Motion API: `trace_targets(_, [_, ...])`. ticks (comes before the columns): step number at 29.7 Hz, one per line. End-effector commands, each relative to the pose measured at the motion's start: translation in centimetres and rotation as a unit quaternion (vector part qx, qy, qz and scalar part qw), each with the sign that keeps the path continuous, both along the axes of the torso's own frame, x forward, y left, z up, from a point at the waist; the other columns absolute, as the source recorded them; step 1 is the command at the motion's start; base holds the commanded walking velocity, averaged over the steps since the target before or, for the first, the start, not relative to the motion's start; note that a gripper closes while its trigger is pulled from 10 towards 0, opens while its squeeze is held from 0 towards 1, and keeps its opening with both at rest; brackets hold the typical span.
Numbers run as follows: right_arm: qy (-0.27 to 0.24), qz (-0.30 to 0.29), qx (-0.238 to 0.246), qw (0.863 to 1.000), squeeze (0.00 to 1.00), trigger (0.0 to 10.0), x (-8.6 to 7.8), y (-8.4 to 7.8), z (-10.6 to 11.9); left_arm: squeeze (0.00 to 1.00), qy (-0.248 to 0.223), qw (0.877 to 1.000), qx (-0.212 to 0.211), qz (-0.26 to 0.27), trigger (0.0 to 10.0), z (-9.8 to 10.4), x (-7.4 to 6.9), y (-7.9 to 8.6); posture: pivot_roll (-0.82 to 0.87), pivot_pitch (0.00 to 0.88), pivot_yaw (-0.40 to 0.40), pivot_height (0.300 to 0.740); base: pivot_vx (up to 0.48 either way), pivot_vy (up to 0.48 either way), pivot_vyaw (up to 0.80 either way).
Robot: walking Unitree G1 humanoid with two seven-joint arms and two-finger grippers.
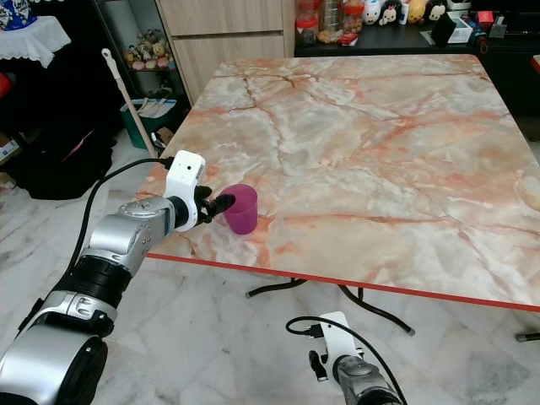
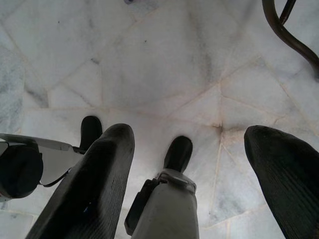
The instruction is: Setting the table
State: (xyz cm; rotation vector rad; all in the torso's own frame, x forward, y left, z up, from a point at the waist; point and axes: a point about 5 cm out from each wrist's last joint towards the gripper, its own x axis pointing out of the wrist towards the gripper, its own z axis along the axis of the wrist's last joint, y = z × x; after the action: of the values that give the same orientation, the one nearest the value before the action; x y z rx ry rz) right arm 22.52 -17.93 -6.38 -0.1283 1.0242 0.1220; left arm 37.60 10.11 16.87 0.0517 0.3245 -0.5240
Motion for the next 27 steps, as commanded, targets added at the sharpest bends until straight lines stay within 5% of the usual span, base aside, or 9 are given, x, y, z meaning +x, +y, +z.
trace_targets(1, [0.005,0.009,0.003,1.0,0.0,10.0,-0.08,0.42,-0.09,0.0,-0.006,1.0,0.012,0.001,0.0,0.37,0.29,0.37,-0.02,0.066,0.123,0.74,0.0,0.0,0.0])
trace_targets(27, [0.008,0.009,0.007,1.0,0.0,10.0,-0.11,0.59,-0.12,0.0,0.017,0.999,0.034,-0.006,0.0,-0.1,0.23,0.78,-0.02,0.065,0.128,0.74,0.0,0.0,0.0])
